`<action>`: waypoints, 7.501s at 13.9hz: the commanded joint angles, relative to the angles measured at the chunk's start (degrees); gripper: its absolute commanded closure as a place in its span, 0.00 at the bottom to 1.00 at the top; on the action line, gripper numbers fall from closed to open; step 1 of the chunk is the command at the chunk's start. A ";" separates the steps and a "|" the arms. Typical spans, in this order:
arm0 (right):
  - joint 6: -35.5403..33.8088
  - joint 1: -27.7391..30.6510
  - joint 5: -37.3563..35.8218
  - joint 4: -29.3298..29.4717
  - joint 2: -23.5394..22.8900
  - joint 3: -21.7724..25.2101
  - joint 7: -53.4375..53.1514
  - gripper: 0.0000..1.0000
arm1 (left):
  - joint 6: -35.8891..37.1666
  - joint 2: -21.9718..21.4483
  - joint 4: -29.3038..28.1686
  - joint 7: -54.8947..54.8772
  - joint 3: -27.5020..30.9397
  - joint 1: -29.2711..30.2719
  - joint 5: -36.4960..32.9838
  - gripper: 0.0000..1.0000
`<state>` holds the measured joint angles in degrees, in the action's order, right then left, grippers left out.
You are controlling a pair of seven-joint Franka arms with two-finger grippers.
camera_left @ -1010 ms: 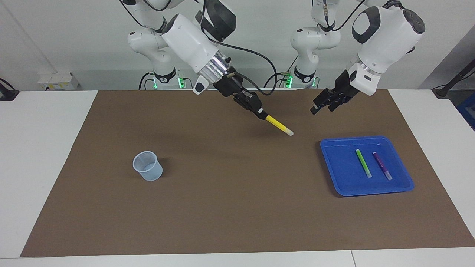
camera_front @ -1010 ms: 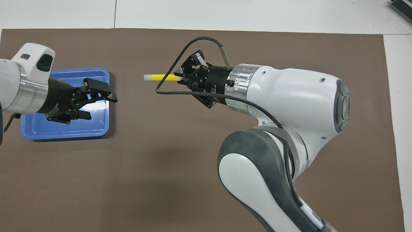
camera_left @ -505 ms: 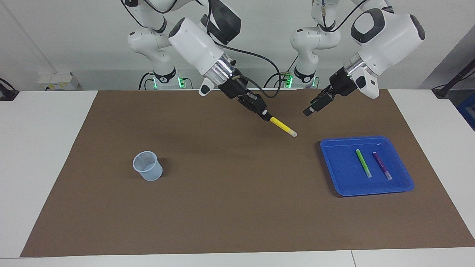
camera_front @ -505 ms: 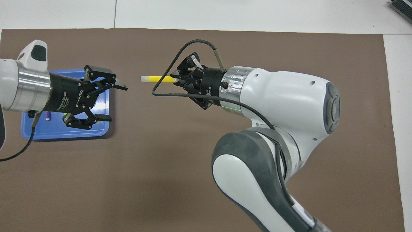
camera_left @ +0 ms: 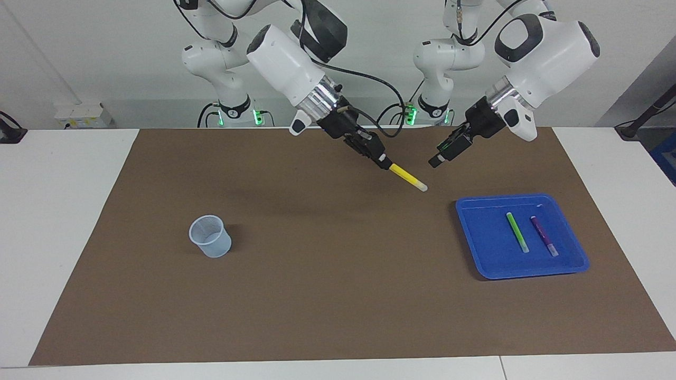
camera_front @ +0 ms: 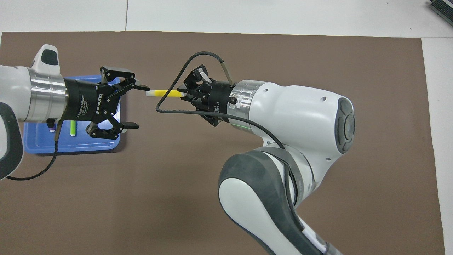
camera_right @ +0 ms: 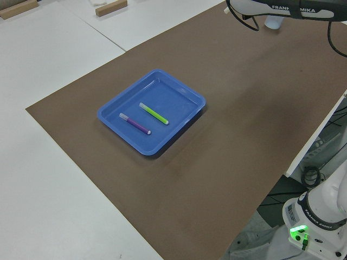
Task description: Right arm passes pens to left for tray arrangement
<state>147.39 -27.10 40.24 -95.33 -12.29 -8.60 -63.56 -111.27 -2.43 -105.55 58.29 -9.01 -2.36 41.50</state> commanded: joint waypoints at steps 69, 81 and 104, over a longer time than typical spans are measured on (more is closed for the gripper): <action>-51.15 31.93 -39.43 -1.26 12.82 0.51 57.49 0.00 | -21.61 14.28 -6.95 -56.97 1.46 8.33 -47.30 1.00; -51.41 33.08 -40.42 -1.17 12.82 0.51 60.39 0.00 | -26.19 20.71 -6.24 -56.01 1.37 8.51 -47.30 1.00; -52.20 32.99 -39.89 -1.44 13.08 0.42 60.30 0.00 | -28.30 22.20 -8.09 -54.95 1.37 9.21 -47.30 0.87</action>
<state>94.98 5.00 0.34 -95.17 -0.61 -7.76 -4.38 -138.09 19.83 -112.94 2.29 -7.42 6.34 -4.57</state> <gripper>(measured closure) 0.000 0.824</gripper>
